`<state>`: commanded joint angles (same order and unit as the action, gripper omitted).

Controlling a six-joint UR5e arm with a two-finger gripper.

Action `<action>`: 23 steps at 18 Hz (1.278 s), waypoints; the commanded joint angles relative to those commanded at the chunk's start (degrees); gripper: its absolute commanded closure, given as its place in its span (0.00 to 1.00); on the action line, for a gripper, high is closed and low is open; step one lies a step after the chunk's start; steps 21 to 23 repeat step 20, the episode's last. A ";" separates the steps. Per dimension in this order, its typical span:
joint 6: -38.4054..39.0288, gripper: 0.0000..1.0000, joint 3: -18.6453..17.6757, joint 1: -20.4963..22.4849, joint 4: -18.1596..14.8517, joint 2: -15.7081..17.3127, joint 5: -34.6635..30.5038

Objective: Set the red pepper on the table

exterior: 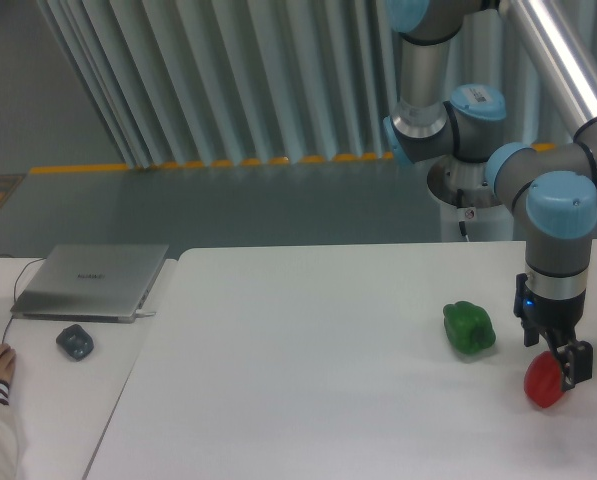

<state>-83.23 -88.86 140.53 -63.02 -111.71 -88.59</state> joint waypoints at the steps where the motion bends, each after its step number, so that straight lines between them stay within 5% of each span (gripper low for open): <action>1: 0.00 0.00 0.00 0.09 0.00 0.35 0.00; 23: -0.53 0.00 0.35 -0.26 0.09 0.18 0.70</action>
